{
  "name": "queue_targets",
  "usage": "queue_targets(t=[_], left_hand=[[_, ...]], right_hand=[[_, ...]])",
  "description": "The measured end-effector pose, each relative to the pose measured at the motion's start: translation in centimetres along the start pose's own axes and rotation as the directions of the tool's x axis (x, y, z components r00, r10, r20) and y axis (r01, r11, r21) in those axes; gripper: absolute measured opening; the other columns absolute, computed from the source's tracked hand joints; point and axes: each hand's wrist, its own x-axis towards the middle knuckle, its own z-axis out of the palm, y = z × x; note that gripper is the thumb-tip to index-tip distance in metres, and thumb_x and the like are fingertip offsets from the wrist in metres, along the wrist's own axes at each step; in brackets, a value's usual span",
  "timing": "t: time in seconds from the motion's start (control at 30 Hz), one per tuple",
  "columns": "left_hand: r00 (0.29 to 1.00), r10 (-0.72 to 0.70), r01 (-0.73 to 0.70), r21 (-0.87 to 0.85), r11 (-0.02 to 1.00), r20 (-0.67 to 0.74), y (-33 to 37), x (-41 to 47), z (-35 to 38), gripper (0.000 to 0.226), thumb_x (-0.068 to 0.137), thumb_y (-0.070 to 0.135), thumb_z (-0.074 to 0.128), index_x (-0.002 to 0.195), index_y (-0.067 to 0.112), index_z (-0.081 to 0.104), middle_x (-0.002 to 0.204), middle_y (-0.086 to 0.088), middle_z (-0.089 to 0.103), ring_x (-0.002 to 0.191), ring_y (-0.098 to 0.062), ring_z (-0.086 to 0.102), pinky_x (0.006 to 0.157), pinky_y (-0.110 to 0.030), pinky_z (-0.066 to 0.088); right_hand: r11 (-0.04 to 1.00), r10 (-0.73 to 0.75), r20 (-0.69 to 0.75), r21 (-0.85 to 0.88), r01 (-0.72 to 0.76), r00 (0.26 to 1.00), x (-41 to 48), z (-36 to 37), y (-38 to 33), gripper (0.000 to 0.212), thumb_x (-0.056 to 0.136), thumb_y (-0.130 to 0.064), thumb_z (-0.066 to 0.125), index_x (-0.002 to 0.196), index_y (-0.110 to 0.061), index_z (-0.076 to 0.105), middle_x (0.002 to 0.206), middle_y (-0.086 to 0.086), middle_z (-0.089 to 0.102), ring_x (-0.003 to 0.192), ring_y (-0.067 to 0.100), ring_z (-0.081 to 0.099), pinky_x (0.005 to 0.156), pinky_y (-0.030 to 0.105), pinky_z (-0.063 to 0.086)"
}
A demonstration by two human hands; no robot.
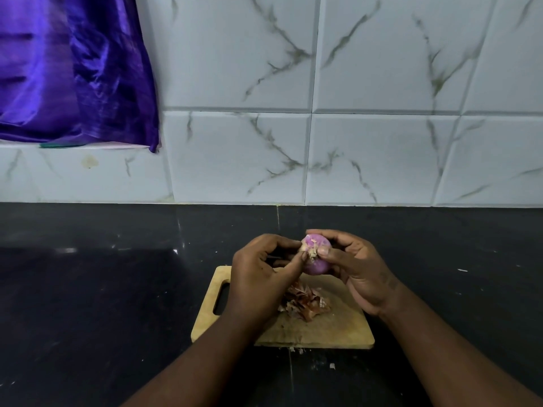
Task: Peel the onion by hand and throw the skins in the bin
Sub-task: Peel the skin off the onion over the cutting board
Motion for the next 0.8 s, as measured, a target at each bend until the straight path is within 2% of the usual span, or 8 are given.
queue_targets(t=[0.13,0.33,0.57,0.7,0.8], left_hand=[[1.0,0.002,-0.001,0.032,1.0,-0.026,-0.45,0.21,-0.07,0.011,0.087,0.01,0.083,0.093,0.019,0.082,0.088,0.008,0.078,0.084,-0.009,0.076,0.072,-0.03,0.065],[1.0,-0.01,0.01,-0.039,0.999,0.009,-0.33,0.13,-0.03,0.012,0.087,0.016,0.084,0.099,0.018,0.081,0.095,0.005,0.079,0.089,-0.013,0.077,0.076,-0.037,0.066],[1.0,-0.019,0.019,-0.018,1.0,-0.008,-0.52,0.21,-0.02,0.01,0.087,0.009,0.083,0.09,0.017,0.08,0.089,0.006,0.078,0.085,-0.012,0.076,0.073,-0.036,0.066],[1.0,-0.024,0.025,-0.045,0.999,0.02,-0.52,0.22,-0.02,0.011,0.087,0.013,0.083,0.097,0.018,0.082,0.094,0.006,0.078,0.09,-0.014,0.076,0.076,-0.039,0.066],[0.999,-0.008,0.01,-0.046,0.999,0.039,-0.42,0.15,-0.11,0.013,0.087,0.012,0.084,0.099,0.016,0.081,0.097,0.004,0.078,0.092,-0.015,0.077,0.078,-0.038,0.066]], right_hand=[[0.999,-0.007,0.028,-0.032,0.008,1.0,-0.01,-0.01,0.19,0.046,0.074,-0.022,0.081,0.118,-0.009,0.077,0.12,0.023,0.074,0.107,0.031,0.074,0.085,0.035,0.064],[0.998,0.028,0.018,0.061,-0.029,0.999,0.07,-0.16,0.16,0.036,0.081,-0.009,0.072,0.116,-0.006,0.077,0.115,0.023,0.076,0.1,0.03,0.075,0.08,0.034,0.064],[0.999,0.041,0.031,0.033,-0.042,0.999,0.04,-0.15,0.19,0.04,0.08,-0.016,0.078,0.119,-0.006,0.076,0.119,0.024,0.075,0.104,0.03,0.075,0.081,0.035,0.063],[0.997,0.046,0.009,0.059,-0.047,0.999,0.1,-0.09,0.08,0.031,0.083,-0.011,0.077,0.114,-0.008,0.078,0.116,0.022,0.076,0.101,0.029,0.076,0.078,0.033,0.063],[0.996,0.048,0.013,0.074,-0.049,0.999,0.13,-0.18,0.06,0.033,0.084,-0.011,0.074,0.116,-0.006,0.077,0.118,0.025,0.075,0.101,0.03,0.075,0.078,0.034,0.063]])
